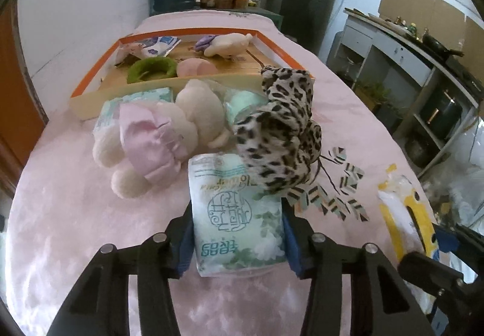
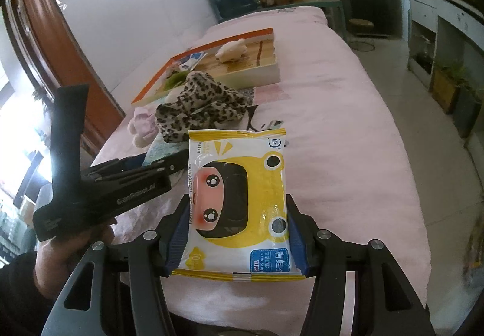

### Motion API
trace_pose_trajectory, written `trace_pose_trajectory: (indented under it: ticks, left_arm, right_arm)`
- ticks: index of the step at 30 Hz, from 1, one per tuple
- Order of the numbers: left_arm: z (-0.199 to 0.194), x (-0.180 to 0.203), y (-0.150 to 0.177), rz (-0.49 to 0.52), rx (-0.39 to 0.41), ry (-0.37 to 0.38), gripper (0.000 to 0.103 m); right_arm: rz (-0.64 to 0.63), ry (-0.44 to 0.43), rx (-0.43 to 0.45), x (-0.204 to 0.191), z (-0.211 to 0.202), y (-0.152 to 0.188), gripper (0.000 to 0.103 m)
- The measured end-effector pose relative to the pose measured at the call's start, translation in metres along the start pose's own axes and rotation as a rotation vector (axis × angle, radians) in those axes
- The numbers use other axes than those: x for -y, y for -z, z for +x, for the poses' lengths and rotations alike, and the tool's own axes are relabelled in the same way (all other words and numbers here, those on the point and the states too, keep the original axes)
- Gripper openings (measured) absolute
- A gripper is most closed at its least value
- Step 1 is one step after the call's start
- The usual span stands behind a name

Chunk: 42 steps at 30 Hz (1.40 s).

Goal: Organize soft objects
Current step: 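Grasp the yellow cartoon wipes pack with the right gripper while the left grasps the tissue pack, then lift the wipes pack and tissue pack and carry both over the tray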

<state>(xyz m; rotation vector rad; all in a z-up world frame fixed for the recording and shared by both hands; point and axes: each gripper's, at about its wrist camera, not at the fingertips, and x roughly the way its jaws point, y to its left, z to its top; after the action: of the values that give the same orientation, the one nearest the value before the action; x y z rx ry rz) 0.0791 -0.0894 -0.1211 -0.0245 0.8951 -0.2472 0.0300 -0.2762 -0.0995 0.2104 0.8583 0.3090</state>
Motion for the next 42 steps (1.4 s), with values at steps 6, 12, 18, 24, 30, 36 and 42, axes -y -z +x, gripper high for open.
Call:
trace_pose_trajectory:
  ticks: [6,12,18,24,30,36,42]
  left_arm:
    - [-0.013,-0.002,0.005,0.012,0.002,0.020,0.048]
    - [-0.035,-0.012,0.004,0.005,0.047,0.028,0.048]
    - [-0.055,-0.025,-0.004,-0.012,0.092,0.027,0.048]
    - [-0.068,-0.036,-0.012,-0.026,0.124,0.011,0.048]
    - [-0.075,-0.047,-0.021,-0.029,0.152,-0.006,0.048]
    - [-0.077,-0.058,-0.033,-0.034,0.166,-0.007,0.048]
    - [-0.077,-0.066,-0.047,-0.030,0.184,-0.003,0.048]
  right_arm:
    - [-0.030,-0.007,-0.001,-0.013,0.000,-0.002,0.059]
    - [-0.057,-0.004,-0.004,-0.026,0.001,-0.006,0.059]
    - [-0.092,-0.002,-0.002,-0.041,0.001,-0.013,0.059]
    - [-0.125,0.003,0.007,-0.054,0.002,-0.025,0.059]
    - [-0.149,0.007,0.018,-0.064,0.006,-0.040,0.059]
    - [-0.161,0.013,0.024,-0.074,0.013,-0.057,0.059]
    - [-0.169,0.012,0.033,-0.081,0.022,-0.075,0.059]
